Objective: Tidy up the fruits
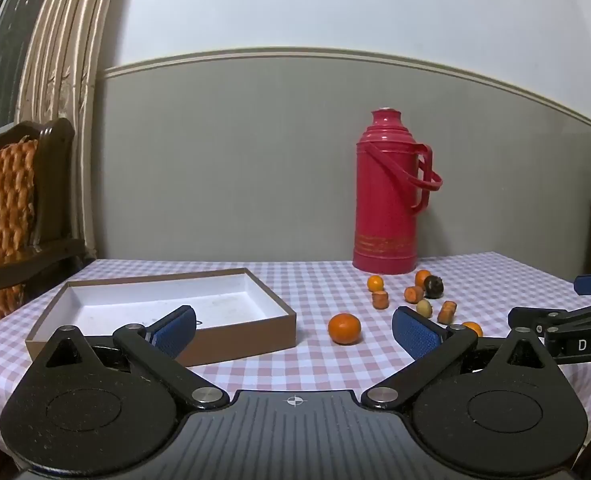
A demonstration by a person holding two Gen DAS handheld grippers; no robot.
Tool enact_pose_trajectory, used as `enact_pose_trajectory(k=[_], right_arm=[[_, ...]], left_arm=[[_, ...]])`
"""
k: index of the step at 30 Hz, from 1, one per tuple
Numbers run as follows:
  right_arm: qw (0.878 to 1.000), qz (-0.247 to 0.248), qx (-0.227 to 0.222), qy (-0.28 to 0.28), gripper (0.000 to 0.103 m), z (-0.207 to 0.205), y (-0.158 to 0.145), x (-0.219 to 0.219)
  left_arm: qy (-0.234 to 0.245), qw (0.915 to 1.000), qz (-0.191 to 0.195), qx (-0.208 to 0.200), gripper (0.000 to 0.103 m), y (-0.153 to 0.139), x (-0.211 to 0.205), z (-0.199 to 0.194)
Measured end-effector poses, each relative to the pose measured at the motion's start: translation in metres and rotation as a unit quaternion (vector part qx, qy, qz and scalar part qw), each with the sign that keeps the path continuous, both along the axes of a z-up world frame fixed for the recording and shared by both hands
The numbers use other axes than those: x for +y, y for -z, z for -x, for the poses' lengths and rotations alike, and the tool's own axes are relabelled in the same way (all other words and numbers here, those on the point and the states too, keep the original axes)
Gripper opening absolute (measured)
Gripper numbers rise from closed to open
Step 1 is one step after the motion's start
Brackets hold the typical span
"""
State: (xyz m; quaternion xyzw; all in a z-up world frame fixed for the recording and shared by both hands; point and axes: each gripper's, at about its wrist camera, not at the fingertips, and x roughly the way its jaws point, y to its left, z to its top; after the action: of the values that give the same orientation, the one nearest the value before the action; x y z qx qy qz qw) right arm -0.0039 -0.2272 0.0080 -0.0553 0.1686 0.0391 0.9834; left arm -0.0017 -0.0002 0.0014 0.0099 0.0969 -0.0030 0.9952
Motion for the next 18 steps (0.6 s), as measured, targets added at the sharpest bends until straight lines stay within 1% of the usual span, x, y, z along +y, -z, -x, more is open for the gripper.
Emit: enact_pose_trajectory(k=[18], right_arm=[[1.0,0.001,-0.002,0.001,0.097,-0.0003,0.0007,0.0006]], left_arm=[[0.001,1.0,0.001,0.001,0.103,-0.0014,-0.0009,-0.0068]])
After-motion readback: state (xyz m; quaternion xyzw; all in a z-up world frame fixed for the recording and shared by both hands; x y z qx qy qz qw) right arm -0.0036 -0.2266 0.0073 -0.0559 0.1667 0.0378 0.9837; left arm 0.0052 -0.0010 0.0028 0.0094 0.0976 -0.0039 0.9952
